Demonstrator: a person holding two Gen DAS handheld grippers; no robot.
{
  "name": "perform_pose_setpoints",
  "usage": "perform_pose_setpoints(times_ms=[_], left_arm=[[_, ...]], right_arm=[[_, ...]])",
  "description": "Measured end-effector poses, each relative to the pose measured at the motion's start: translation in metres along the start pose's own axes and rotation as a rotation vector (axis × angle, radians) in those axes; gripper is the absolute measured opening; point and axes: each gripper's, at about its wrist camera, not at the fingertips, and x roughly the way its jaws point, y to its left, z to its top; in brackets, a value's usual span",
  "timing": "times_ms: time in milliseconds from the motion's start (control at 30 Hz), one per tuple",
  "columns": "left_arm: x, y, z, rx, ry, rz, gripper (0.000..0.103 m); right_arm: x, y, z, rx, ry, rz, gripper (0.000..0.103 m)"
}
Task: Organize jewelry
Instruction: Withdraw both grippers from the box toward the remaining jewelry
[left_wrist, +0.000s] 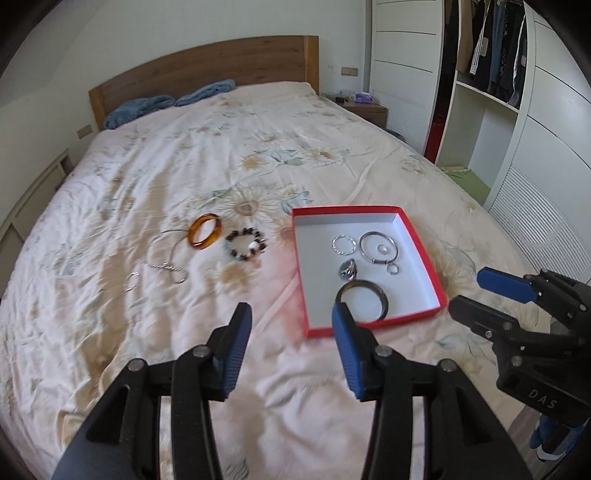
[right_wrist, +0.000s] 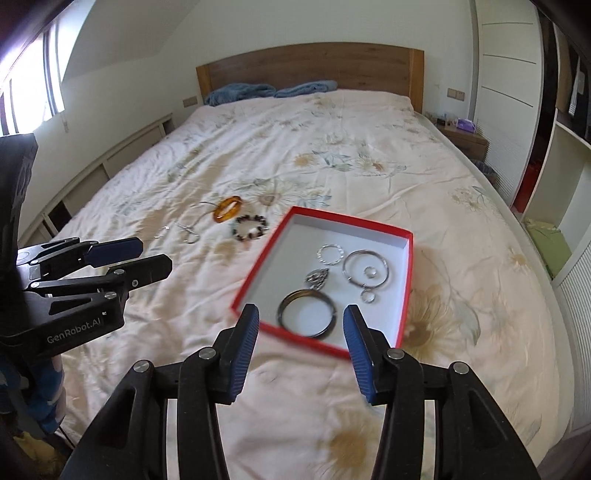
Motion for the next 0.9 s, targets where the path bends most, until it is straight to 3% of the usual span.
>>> perform_pose_setpoints(times_ms=[567, 733, 900], left_arm=[[-0.072, 0.031, -0.041, -0.005, -0.116, 0.022, 0.044], [-0.068, 0.046, -0.054, -0.017, -0.076, 0.036, 0.044], [-0.053, 0.077, -0.074, -0.09, -0.022, 0.039, 0.044]], right_arm=[[-0.032, 0.054, -0.036, 0.007, -0.001, 0.036, 0.048], [-0.03, 0.072, -0.038, -0.022, 0.012, 0.059, 0.048], [-0.019, 0.084, -0.04, -0.05, 0.038, 0.09, 0.048]])
